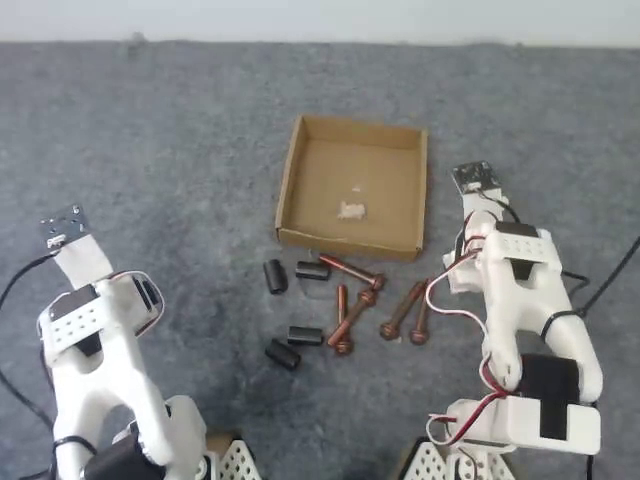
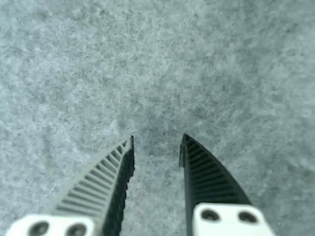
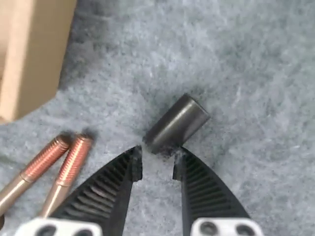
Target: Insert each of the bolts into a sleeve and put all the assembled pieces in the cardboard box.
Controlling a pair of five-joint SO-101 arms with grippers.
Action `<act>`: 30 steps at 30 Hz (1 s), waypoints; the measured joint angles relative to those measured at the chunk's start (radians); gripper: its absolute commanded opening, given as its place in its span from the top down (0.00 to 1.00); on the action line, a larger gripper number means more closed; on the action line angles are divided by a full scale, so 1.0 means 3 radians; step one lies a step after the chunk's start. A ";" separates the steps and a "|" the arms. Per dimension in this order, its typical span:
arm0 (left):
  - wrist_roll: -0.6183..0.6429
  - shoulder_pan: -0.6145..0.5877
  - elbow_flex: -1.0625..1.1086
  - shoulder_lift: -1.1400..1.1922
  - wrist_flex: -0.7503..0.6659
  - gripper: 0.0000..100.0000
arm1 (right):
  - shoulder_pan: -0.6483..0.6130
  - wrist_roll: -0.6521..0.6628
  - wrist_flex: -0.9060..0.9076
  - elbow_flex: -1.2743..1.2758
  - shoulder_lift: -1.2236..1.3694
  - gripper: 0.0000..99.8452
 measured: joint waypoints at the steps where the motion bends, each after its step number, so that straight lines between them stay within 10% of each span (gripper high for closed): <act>1: 0.0000 0.0000 0.0000 0.0000 0.0000 0.85 | 0.0000 0.0000 0.0000 0.0000 0.0000 0.90; 13: 0.0000 0.0000 0.0000 0.0000 0.0000 0.85 | 0.0000 -0.0946 0.0772 -0.0378 -0.0312 0.90; 30: 0.0000 0.0000 0.0000 0.0000 0.0000 0.85 | -0.0036 -0.1222 0.0266 -0.0522 0.0358 0.90</act>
